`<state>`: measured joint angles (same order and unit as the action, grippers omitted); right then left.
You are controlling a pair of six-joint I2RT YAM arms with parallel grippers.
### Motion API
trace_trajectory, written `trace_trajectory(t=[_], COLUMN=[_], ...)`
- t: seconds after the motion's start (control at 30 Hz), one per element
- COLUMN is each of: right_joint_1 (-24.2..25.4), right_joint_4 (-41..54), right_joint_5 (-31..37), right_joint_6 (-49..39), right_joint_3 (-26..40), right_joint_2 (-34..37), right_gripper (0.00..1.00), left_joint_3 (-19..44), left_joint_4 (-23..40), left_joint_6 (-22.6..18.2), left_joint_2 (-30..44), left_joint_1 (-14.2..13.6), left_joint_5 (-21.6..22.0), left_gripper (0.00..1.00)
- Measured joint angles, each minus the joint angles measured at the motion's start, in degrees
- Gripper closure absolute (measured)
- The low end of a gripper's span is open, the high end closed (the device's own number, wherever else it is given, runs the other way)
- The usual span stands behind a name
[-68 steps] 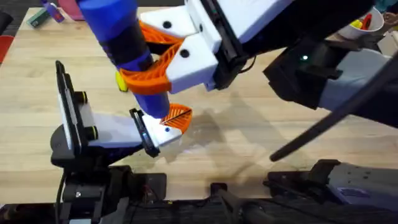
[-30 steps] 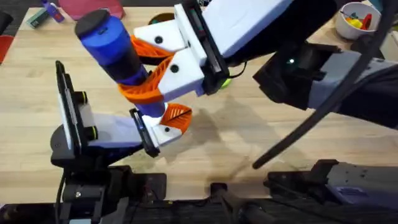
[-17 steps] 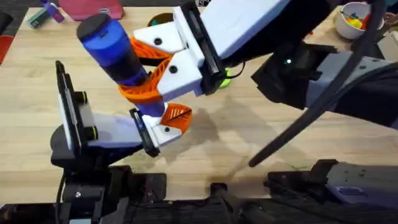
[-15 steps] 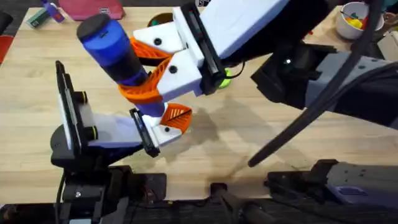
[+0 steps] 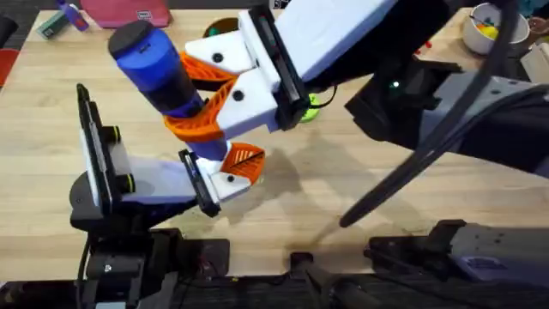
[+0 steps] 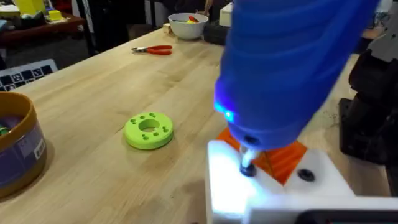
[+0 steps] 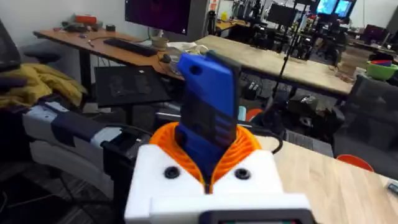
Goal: Pick up the gripper from the table and insert it into the empty holder that is missing its gripper. Then pick up a screw, insert it into the mounting hole, and use the screwdriver to tighten it. Finally, clean up the table by picking up the vegetable and placing it into the bucket.
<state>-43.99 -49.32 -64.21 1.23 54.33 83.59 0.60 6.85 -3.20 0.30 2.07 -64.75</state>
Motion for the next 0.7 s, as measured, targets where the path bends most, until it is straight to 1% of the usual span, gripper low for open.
trace_trajectory(t=[0.7], right_joint_1=[0.31], right_joint_4=[0.13], right_joint_5=[-0.11], right_joint_6=[0.00], right_joint_3=[0.00], right_joint_2=[0.59], right_gripper=[0.977], left_joint_3=[0.00], left_joint_4=[-0.01], left_joint_6=[0.00], left_joint_2=[0.02], left_joint_1=[0.00], left_joint_5=[0.04], left_gripper=[0.989])
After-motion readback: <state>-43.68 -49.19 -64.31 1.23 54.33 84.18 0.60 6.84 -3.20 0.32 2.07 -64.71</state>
